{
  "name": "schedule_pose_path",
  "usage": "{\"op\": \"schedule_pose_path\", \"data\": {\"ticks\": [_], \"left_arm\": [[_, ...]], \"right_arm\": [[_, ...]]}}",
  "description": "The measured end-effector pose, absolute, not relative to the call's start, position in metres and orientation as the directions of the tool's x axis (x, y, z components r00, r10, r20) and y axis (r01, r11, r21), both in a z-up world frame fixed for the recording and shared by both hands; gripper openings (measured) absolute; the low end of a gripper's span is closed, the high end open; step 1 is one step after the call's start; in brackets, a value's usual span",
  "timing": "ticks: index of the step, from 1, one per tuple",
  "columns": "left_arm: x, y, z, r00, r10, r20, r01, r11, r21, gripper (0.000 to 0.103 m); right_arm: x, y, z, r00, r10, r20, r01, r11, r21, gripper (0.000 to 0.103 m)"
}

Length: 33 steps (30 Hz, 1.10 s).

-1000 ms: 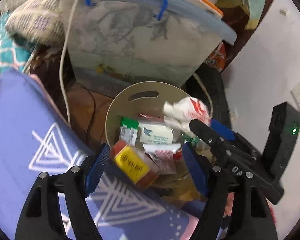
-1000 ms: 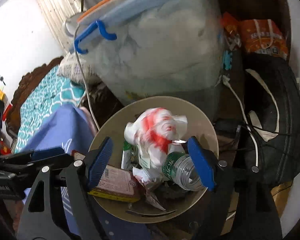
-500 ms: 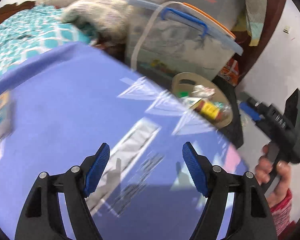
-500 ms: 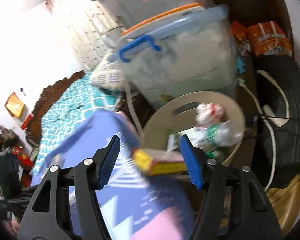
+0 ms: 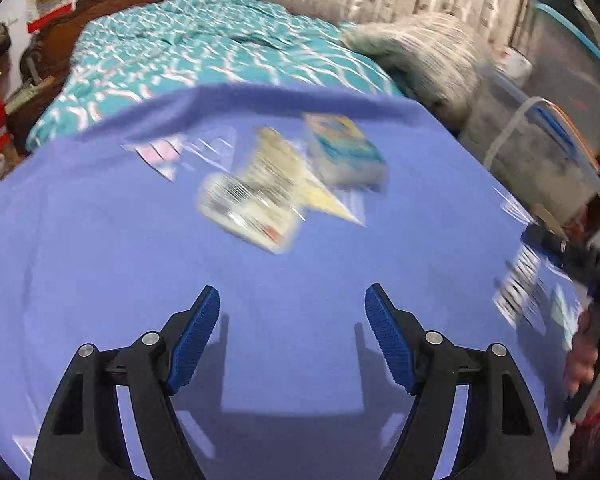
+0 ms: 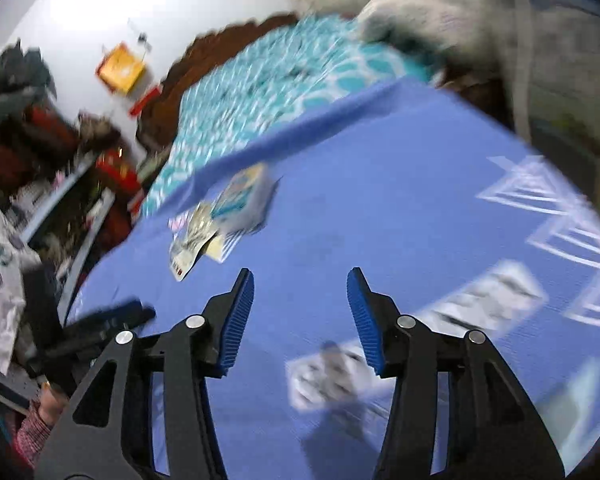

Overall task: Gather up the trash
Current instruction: 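Move both open grippers back over the bed and grasp beige snack wrapper with left, then grasp blue sponge package with right gripper while left holds the beige wrapper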

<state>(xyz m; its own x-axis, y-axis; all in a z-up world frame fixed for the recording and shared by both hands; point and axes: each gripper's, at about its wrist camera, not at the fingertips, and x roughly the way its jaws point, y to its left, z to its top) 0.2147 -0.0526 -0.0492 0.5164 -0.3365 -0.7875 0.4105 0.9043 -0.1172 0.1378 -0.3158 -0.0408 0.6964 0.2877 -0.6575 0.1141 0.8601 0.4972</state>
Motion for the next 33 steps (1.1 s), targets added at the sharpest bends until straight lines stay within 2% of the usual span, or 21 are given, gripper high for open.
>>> {"op": "schedule_pose_path", "data": {"ticks": [2,7,9,10,14,17,21,22,23,29,33], "left_arm": [[0.24,-0.054,-0.047,0.527,-0.319,-0.788,0.406,0.909,-0.097,0.08],[0.318,-0.069,-0.059,0.495,-0.283,-0.822,0.404,0.912,-0.07,0.077],[0.337,-0.078,-0.069,0.465,-0.265,-0.845,0.42,0.906,-0.053,0.057],[0.343,-0.08,-0.074,0.445,-0.286,-0.849,0.428,0.9,-0.079,0.057],[0.336,-0.074,-0.074,0.426,-0.345,-0.836,0.43,0.891,-0.149,0.047],[0.315,-0.067,-0.074,0.425,-0.365,-0.829,0.437,0.884,-0.165,0.042],[0.267,-0.059,-0.073,0.459,-0.339,-0.821,0.448,0.886,-0.116,0.039],[0.255,-0.057,-0.073,0.459,-0.345,-0.819,0.451,0.884,-0.119,0.039],[0.247,-0.055,-0.073,0.458,-0.351,-0.817,0.452,0.883,-0.126,0.039],[0.218,-0.048,-0.073,0.43,-0.41,-0.804,0.462,0.865,-0.195,0.039],[0.192,-0.059,-0.074,0.379,-0.475,-0.794,0.505,0.825,-0.253,0.039]], "right_arm": [[0.162,-0.299,-0.046,0.683,0.289,-0.671,0.125,0.859,0.496,0.067],[0.196,-0.288,-0.047,0.683,0.278,-0.675,0.126,0.866,0.484,0.075],[0.212,-0.284,-0.043,0.686,0.264,-0.678,0.122,0.877,0.465,0.078],[0.218,-0.284,-0.04,0.687,0.259,-0.679,0.119,0.882,0.456,0.08],[0.264,-0.272,-0.041,0.663,0.253,-0.705,0.112,0.897,0.427,0.084],[0.293,-0.257,-0.049,0.632,0.253,-0.732,0.119,0.902,0.415,0.084],[0.318,-0.227,-0.072,0.548,0.233,-0.804,0.101,0.935,0.339,0.083],[0.318,-0.219,-0.074,0.546,0.184,-0.817,0.084,0.959,0.271,0.076],[0.315,-0.213,-0.074,0.543,0.162,-0.824,0.062,0.971,0.231,0.065],[0.265,-0.236,-0.068,0.566,0.203,-0.799,0.049,0.959,0.279,0.061],[0.197,-0.26,-0.067,0.57,0.232,-0.788,0.025,0.954,0.3,0.061]]}}
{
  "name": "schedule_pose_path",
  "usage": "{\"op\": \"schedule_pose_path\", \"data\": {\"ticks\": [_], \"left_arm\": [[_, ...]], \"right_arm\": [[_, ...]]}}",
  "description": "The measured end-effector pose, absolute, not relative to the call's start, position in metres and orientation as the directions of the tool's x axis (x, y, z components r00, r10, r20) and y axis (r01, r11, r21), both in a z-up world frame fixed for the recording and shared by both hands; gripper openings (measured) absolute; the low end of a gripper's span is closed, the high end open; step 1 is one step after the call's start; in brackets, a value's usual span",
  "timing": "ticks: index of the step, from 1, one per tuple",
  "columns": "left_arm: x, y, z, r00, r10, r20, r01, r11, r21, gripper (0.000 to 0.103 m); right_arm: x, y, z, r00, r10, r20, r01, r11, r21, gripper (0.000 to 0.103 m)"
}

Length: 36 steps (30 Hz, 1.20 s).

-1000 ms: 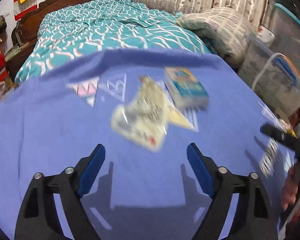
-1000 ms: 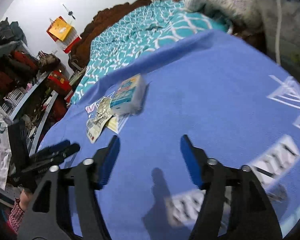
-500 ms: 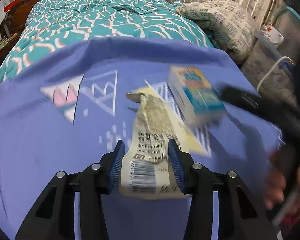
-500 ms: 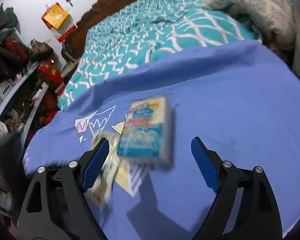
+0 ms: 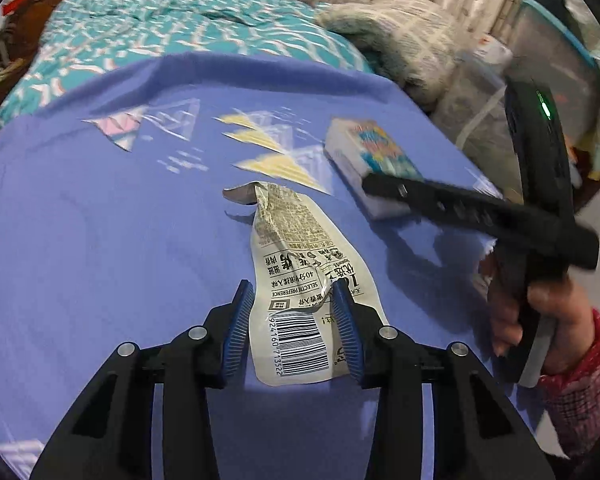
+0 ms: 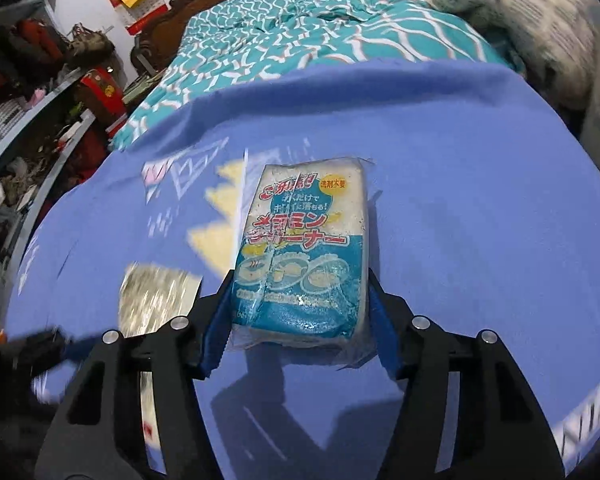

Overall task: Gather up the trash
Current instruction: 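Grasp blue sponge package with right gripper while left holds the beige wrapper, then carry wrapper and sponge package to the beige bin and open both grippers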

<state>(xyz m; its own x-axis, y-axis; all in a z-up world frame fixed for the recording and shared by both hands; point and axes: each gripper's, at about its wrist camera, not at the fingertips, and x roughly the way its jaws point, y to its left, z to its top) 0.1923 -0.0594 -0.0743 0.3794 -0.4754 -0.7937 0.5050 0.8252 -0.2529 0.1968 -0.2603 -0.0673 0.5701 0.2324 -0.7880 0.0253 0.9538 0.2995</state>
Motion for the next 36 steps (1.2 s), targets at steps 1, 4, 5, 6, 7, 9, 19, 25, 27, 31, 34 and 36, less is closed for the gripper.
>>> {"op": "schedule_pose_path", "data": {"ticks": [1,4,5,6,7,9,19,25,27,31,34,36], "left_arm": [[0.183,-0.065,-0.075,0.365,-0.488,-0.793,0.526,0.811,-0.257,0.035],[0.154,-0.083,-0.078,0.301,-0.543,-0.784,0.584,0.755,-0.299,0.027],[0.147,-0.088,-0.08,0.28,-0.555,-0.783,0.597,0.74,-0.311,0.026],[0.138,-0.095,-0.078,0.261,-0.567,-0.781,0.617,0.72,-0.317,0.026],[0.13,-0.102,-0.076,0.245,-0.572,-0.783,0.636,0.705,-0.316,0.026],[0.121,-0.111,-0.073,0.24,-0.564,-0.79,0.653,0.696,-0.299,0.036],[0.182,-0.127,-0.067,0.173,-0.58,-0.796,0.531,0.736,-0.421,0.059],[0.174,-0.158,-0.067,0.163,-0.541,-0.825,0.58,0.729,-0.363,0.021],[0.168,-0.167,-0.062,0.149,-0.545,-0.825,0.604,0.711,-0.36,0.021],[0.155,-0.198,-0.042,0.112,-0.595,-0.796,0.662,0.642,-0.387,0.021],[0.152,-0.233,-0.029,0.065,-0.623,-0.78,0.694,0.59,-0.413,0.021],[0.15,-0.265,-0.021,0.04,-0.63,-0.776,0.719,0.558,-0.416,0.021]], "right_arm": [[0.175,-0.266,-0.066,0.576,0.23,-0.784,0.021,0.955,0.296,0.061],[0.118,-0.284,-0.061,0.597,0.224,-0.771,0.034,0.952,0.303,0.061],[0.099,-0.291,-0.06,0.604,0.217,-0.767,0.043,0.952,0.303,0.061],[0.088,-0.295,-0.06,0.609,0.209,-0.766,0.047,0.953,0.298,0.061],[0.074,-0.299,-0.06,0.615,0.194,-0.764,0.055,0.956,0.287,0.061],[0.048,-0.307,-0.057,0.63,0.182,-0.755,0.075,0.953,0.292,0.061],[0.021,-0.315,-0.056,0.678,0.165,-0.717,0.097,0.946,0.31,0.061],[0.016,-0.328,-0.055,0.701,0.216,-0.679,0.116,0.906,0.408,0.061],[0.012,-0.334,-0.053,0.71,0.213,-0.671,0.125,0.9,0.418,0.061],[0.001,-0.363,-0.05,0.729,0.165,-0.664,0.176,0.893,0.415,0.061],[-0.013,-0.399,-0.04,0.753,0.096,-0.651,0.236,0.884,0.404,0.061],[-0.024,-0.427,-0.033,0.765,0.039,-0.643,0.284,0.876,0.391,0.061]]}}
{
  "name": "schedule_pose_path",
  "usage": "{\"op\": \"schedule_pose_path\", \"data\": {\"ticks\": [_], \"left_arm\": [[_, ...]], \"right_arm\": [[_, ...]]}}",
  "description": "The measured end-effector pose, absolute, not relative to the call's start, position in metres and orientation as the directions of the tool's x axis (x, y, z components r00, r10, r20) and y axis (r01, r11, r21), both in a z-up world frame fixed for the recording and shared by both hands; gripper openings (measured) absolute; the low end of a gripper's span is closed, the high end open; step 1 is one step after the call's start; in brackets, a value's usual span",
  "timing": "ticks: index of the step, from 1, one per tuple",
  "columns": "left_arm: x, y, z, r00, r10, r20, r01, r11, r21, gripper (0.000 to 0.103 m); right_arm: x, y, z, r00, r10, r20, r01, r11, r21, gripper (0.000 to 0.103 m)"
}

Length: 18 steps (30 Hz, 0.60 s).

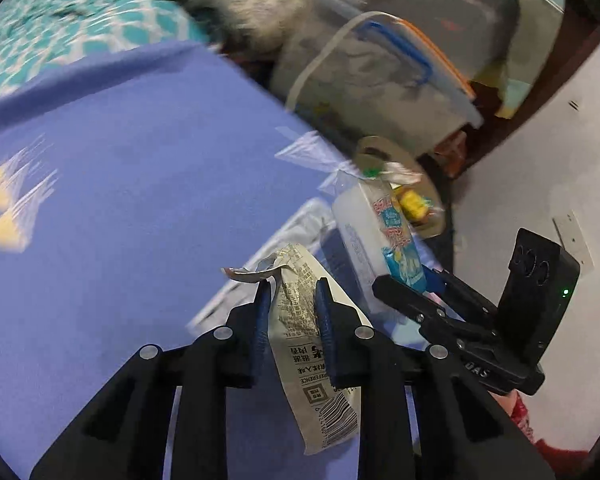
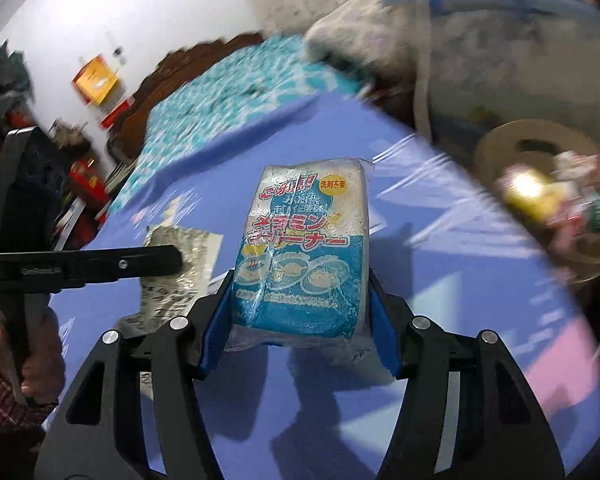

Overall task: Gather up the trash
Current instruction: 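Carry wrapper and sponge package to the beige bin and open both grippers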

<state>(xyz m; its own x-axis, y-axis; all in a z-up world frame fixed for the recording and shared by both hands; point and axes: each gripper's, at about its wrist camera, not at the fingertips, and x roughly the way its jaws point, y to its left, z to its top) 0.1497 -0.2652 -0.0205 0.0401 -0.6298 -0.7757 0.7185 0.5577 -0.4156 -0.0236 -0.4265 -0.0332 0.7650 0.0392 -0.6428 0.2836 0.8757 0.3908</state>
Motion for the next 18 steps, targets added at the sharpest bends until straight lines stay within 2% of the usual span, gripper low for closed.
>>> {"op": "schedule_pose_path", "data": {"ticks": [6,10,16,18], "left_arm": [[0.134,-0.381,0.015,-0.005,-0.65,-0.76,0.813,0.44,-0.382,0.021],[0.129,-0.457,0.032,-0.023,-0.662,-0.749,0.844,0.388,-0.37,0.022],[0.135,-0.542,0.016,0.004,-0.637,-0.771,0.865,0.389,-0.317,0.023],[0.14,-0.556,0.004,-0.009,-0.626,-0.78,0.853,0.402,-0.333,0.028]], "right_arm": [[-0.064,-0.527,-0.015,0.768,-0.151,-0.623,0.452,0.816,0.359,0.061],[-0.074,-0.574,-0.025,0.713,-0.243,-0.657,0.539,0.789,0.294,0.062],[-0.07,-0.598,-0.04,0.677,-0.281,-0.68,0.557,0.799,0.225,0.064],[-0.062,-0.595,-0.041,0.672,-0.297,-0.678,0.554,0.809,0.194,0.065]]}}
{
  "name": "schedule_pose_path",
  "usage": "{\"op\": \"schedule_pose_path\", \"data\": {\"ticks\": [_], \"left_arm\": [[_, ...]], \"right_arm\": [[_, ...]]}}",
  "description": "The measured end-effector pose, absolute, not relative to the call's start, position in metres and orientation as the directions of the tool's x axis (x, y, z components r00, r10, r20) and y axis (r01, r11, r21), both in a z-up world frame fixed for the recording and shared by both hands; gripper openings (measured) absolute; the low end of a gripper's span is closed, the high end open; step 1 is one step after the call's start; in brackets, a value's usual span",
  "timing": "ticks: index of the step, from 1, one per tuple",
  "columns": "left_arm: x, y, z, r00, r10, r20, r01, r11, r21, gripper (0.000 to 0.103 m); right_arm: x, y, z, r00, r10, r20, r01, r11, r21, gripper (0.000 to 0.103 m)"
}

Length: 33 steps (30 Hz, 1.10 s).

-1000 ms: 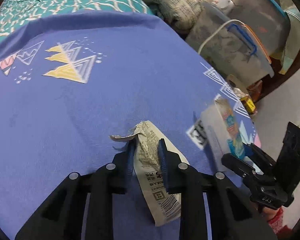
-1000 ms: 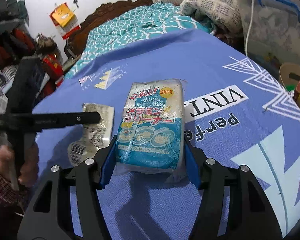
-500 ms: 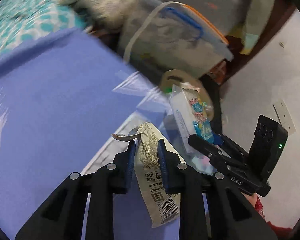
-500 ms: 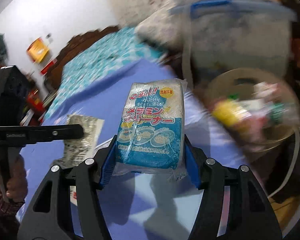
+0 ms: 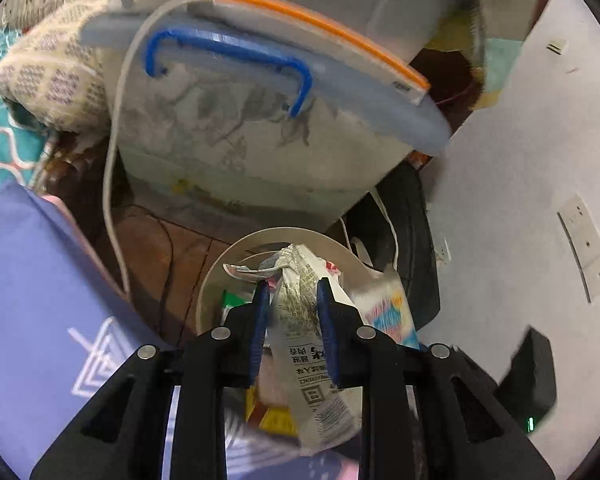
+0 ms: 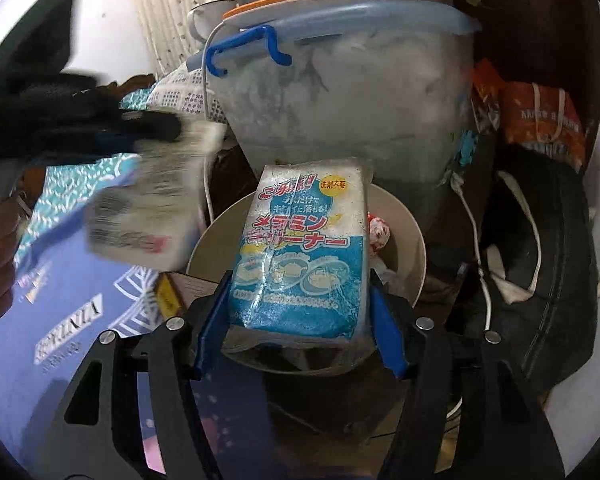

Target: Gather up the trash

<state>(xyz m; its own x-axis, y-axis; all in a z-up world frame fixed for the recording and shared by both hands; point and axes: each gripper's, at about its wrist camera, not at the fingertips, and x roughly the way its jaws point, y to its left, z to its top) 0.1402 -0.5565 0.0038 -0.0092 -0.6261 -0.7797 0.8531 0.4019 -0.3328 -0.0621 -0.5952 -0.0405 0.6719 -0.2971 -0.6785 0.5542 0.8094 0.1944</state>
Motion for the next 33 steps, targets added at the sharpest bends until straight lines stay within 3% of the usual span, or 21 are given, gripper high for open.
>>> {"op": "schedule_pose_path", "data": {"ticks": [1,2,3,4,10,14,18,24,28,33], "left_arm": [[0.142,-0.563,-0.005,-0.018,-0.615,-0.789,0.842,0.416,-0.343,0.038],[0.144,-0.566,-0.01,-0.018,-0.603,-0.797,0.834,0.431,-0.345,0.063],[0.145,-0.567,-0.016,-0.002,-0.594,-0.804,0.82,0.459,-0.341,0.071],[0.146,-0.566,-0.019,0.01,-0.598,-0.802,0.815,0.469,-0.34,0.071],[0.146,-0.532,-0.015,0.017,-0.627,-0.779,0.819,0.456,-0.349,0.071],[0.141,-0.489,-0.004,-0.002,-0.663,-0.748,0.808,0.439,-0.392,0.071],[0.116,-0.433,0.004,0.063,-0.663,-0.746,0.842,0.436,-0.316,0.071],[0.078,-0.365,-0.007,0.161,-0.634,-0.757,0.855,0.472,-0.213,0.077],[0.064,-0.329,-0.017,0.172,-0.625,-0.762,0.834,0.504,-0.225,0.078],[0.041,-0.285,-0.015,0.275,-0.614,-0.74,0.824,0.547,-0.148,0.095]], "right_arm": [[-0.058,-0.597,-0.042,0.671,-0.303,-0.677,0.554,0.812,0.186,0.068],[-0.055,-0.598,-0.043,0.671,-0.314,-0.672,0.557,0.812,0.176,0.069],[-0.056,-0.596,-0.044,0.675,-0.321,-0.664,0.555,0.814,0.171,0.078],[-0.054,-0.595,-0.043,0.682,-0.326,-0.655,0.551,0.818,0.167,0.084],[-0.068,-0.586,-0.037,0.711,-0.335,-0.619,0.555,0.807,0.201,0.084],[-0.091,-0.577,-0.032,0.748,-0.32,-0.582,0.561,0.773,0.296,0.084],[-0.114,-0.554,-0.031,0.788,-0.267,-0.555,0.536,0.742,0.404,0.084],[-0.132,-0.496,-0.03,0.778,-0.281,-0.562,0.563,0.71,0.424,0.084],[-0.138,-0.461,-0.032,0.766,-0.278,-0.58,0.585,0.675,0.45,0.084],[-0.146,-0.42,-0.027,0.755,-0.291,-0.587,0.61,0.64,0.467,0.093]]}}
